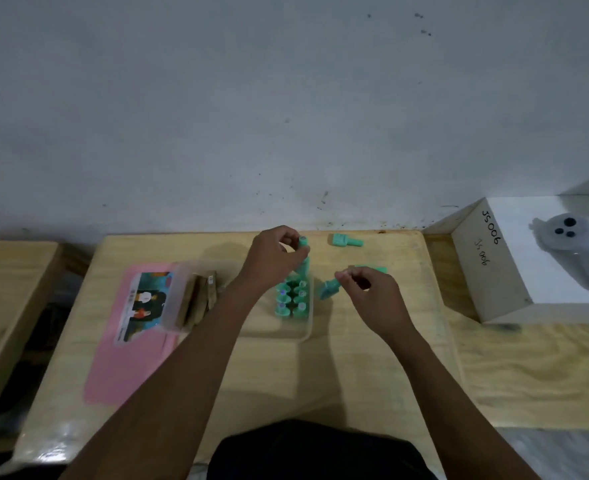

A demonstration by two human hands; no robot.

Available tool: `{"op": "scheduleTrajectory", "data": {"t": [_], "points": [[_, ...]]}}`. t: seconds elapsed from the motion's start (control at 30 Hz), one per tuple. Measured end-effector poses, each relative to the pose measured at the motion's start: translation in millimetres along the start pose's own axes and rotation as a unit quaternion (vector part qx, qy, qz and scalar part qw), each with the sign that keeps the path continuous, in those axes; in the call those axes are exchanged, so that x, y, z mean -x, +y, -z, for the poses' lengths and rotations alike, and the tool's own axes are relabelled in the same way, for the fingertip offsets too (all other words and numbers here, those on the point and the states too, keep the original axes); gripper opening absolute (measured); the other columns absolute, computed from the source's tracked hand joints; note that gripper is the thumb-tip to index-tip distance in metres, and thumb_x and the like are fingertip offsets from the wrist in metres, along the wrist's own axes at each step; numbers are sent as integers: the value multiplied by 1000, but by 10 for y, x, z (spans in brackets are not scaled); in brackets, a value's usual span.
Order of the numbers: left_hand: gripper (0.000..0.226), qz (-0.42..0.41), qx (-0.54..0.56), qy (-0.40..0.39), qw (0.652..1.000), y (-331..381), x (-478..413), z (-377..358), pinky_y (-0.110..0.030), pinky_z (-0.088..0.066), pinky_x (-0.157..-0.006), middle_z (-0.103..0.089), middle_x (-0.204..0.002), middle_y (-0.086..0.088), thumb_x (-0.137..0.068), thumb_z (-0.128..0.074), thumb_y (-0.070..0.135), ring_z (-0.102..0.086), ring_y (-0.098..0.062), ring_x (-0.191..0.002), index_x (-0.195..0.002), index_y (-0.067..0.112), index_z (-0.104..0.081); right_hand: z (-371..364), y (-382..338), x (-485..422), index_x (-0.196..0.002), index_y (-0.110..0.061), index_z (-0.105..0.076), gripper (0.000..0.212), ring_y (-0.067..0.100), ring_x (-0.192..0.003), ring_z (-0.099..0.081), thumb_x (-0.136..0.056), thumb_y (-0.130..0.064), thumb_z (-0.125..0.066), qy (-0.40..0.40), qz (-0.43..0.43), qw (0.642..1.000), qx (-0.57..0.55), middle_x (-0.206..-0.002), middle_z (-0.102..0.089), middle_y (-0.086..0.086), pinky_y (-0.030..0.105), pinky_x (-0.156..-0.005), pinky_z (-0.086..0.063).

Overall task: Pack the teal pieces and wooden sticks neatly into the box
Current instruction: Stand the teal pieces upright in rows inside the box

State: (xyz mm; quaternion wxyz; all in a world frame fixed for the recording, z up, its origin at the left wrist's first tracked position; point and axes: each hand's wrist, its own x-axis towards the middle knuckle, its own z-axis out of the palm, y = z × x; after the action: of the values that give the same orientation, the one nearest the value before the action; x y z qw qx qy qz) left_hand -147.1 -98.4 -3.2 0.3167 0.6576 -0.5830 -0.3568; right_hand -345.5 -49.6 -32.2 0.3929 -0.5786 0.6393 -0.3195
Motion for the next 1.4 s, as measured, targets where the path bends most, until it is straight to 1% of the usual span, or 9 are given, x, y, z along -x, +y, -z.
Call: {"op": "scheduleTrajectory", "data": {"t": [0.13, 0.27, 0.33, 0.43, 0.6, 0.7, 0.87, 1.07, 1.4], "points": [[16, 1, 14, 1, 1000, -173, 263, 273, -24, -46, -62, -65, -85, 1, -75, -78, 25, -49, -13, -60, -83, 21, -64, -194, -69, 208, -80, -31, -69, 10, 9, -68, -60, -84, -41, -70, -23, 33, 998, 39, -79, -69, -11, 23, -64, -47], [17, 13, 24, -2, 1000, -298, 464, 426, -25, -46, -62, -69, -85, -3, -74, -79, 25, -51, -14, -63, -84, 18, -67, -358, -156, 366, -86, -35, -67, 14, 4, -65, -56, -84, -48, -67, -28, 44, 988, 146, -78, -64, -18, 27, -59, -45], [16, 19, 24, -13, 999, -340, 536, 449, -22, -46, -60, -70, -84, -2, -74, -79, 25, -52, -11, -61, -82, 19, -66, -439, -164, 412, -92, -34, -68, 19, 2, -73, -55, -85, -51, -64, -20, 65, 973, 219, -82, -65, -18, 24, -61, -40], [17, 27, -1, -31, 999, -409, 634, 438, -16, -43, -56, -67, -77, 9, -74, -79, 28, -52, -2, -57, -81, 22, -65, -548, -114, 457, -95, -32, -70, 23, 7, -87, -57, -85, -51, -63, -7, 102, 954, 282, -89, -67, -13, 27, -66, -44], [15, 32, -32, -40, 998, -581, 769, 328, -11, -37, -51, -64, -75, 11, -74, -78, 28, -49, 4, -54, -81, 22, -66, -718, 0, 488, -93, -30, -73, 25, 16, -87, -59, -83, -51, -65, -5, 115, 931, 345, -88, -66, -7, 31, -66, -45], [18, 39, -52, -40, 997, -667, 823, 247, -19, -37, -57, -62, -73, 11, -73, -77, 30, -48, 1, -56, -84, 19, -69, -806, 36, 485, -93, -29, -75, 26, 20, -86, -60, -79, -50, -69, 7, 115, 925, 363, -87, -65, -3, 33, -67, -42], [16, 66, -47, -49, 995, -739, 871, 134, -23, -43, -60, -63, -71, 4, -72, -78, 26, -51, -5, -57, -83, 20, -68, -851, 16, 452, -100, -33, -74, 27, 20, -93, -58, -82, -52, -65, 9, 80, 920, 384, -95, -64, -3, 34, -75, -40], [17, 75, -73, -44, 994, -761, 870, -10, -32, -52, -67, -66, -76, 0, -72, -77, 23, -62, -16, -70, -86, 18, -68, -809, 43, 448, -103, -35, -73, 27, 17, -93, -59, -85, -52, -61, 15, 62, 924, 376, -98, -64, -5, 33, -75, -38], [13, 102, -111, -34, 988, -773, 865, -142, -30, -50, -66, -63, -74, 8, -74, -73, 24, -63, -15, -71, -85, 23, -67, -823, 77, 432, -100, -32, -74, 25, 18, -90, -60, -86, -47, -60, 18, 71, 927, 368, -95, -65, -5, 34, -74, -40]]}}
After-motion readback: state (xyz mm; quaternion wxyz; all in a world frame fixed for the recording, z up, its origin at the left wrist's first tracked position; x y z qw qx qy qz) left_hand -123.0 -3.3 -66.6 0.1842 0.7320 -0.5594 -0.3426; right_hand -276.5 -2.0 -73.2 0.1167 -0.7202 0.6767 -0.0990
